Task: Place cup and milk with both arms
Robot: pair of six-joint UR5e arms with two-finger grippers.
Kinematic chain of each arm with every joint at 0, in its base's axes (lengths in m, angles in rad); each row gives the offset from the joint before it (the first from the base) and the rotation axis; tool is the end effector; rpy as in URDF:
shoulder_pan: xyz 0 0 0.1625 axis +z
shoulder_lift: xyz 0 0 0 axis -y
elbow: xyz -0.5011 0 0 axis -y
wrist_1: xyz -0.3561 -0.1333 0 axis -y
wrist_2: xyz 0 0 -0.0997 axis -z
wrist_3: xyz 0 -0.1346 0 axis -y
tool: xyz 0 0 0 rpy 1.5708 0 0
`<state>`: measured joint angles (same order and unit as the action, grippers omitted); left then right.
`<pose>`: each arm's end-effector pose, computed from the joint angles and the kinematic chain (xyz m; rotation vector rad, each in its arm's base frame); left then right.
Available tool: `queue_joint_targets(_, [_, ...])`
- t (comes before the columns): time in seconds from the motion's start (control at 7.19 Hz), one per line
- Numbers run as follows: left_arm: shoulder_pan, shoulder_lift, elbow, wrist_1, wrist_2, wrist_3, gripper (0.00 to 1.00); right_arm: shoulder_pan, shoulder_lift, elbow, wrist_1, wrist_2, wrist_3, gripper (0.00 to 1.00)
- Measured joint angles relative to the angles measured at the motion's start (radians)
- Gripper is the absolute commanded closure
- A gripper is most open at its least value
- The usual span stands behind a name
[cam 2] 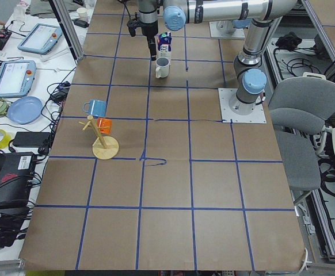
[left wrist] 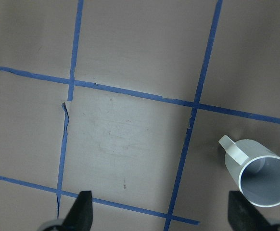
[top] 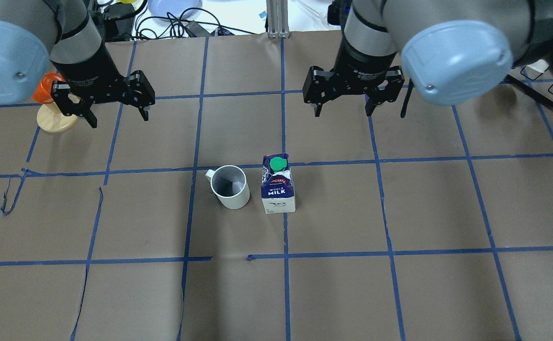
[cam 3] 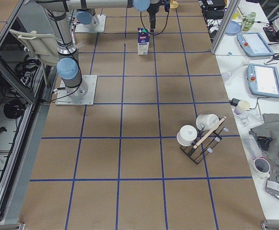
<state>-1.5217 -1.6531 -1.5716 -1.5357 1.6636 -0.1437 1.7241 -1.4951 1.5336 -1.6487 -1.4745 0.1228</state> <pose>-0.0967 -0.4946 0.4937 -0.2898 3.0321 0.0664 0.2207 -0.4705 0.5185 -0.0493 3.0402 -0.0392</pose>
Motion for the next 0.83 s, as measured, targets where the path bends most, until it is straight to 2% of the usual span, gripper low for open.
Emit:
queue_joint_targets(0.28, [-0.001, 0.019, 0.003, -0.001, -0.034, 0.005, 0.00, -0.068, -0.044, -0.001, 0.038, -0.007, -0.083, 0.00])
queue_joint_targets(0.83, [-0.002, 0.072, -0.014, -0.013, -0.067, 0.017, 0.00, -0.080, -0.070, 0.022, 0.041, -0.015, -0.100, 0.00])
